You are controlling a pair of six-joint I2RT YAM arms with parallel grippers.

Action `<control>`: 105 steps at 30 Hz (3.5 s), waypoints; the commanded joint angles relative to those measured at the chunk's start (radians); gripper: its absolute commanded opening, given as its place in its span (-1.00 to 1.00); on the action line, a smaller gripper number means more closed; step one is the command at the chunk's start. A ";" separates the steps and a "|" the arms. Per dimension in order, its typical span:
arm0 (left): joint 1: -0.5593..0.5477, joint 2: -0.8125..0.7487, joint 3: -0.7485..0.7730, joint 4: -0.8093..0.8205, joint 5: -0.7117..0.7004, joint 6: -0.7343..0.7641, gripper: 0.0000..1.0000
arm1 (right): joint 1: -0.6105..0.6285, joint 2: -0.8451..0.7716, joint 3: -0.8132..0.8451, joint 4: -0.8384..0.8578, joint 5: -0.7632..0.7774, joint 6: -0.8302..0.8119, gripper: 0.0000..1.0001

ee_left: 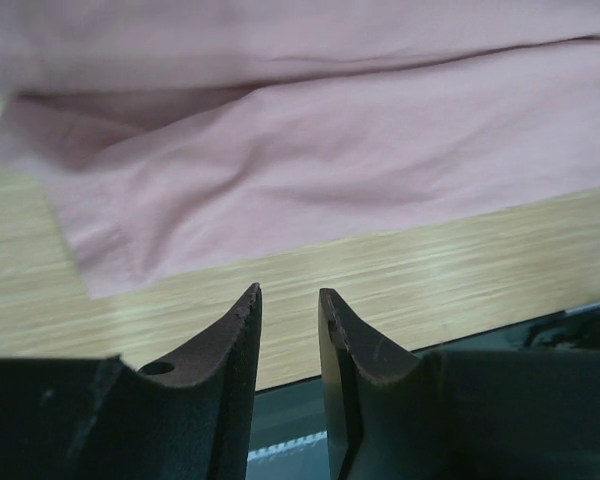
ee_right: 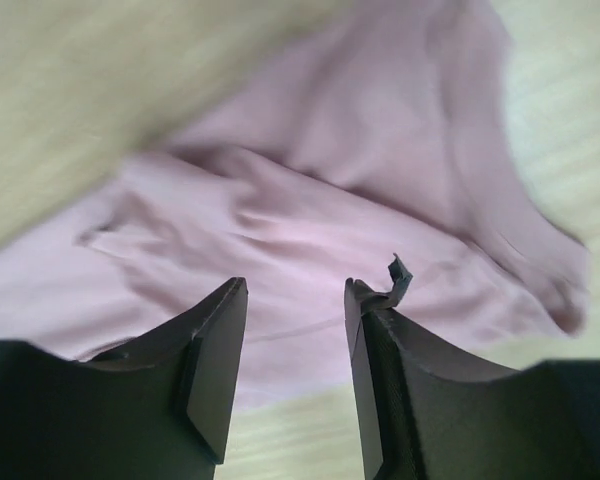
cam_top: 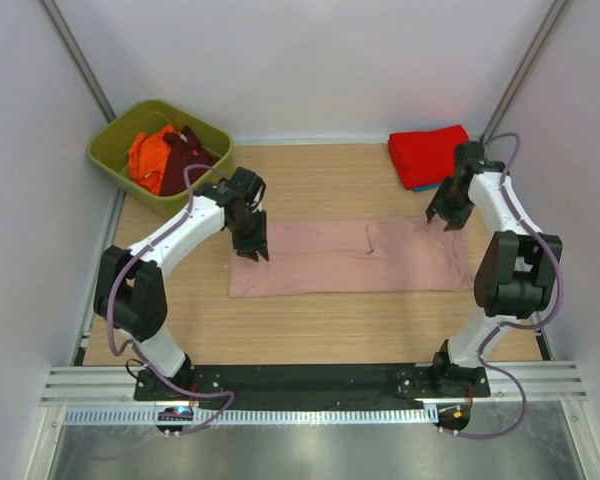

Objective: Fold and stack the t-shirts
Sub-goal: Fold the tshirt

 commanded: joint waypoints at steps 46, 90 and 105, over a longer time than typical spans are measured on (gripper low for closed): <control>-0.337 0.799 0.772 0.677 -0.023 -0.109 -0.35 | 0.030 0.123 0.056 0.275 -0.338 -0.008 -0.15; -0.357 0.819 0.837 0.552 -0.075 -0.045 -0.28 | 0.006 0.173 0.092 0.258 -0.346 -0.016 -0.17; -0.358 0.857 0.828 0.536 -0.075 -0.070 -0.39 | 0.003 0.196 0.087 0.262 -0.345 -0.020 -0.17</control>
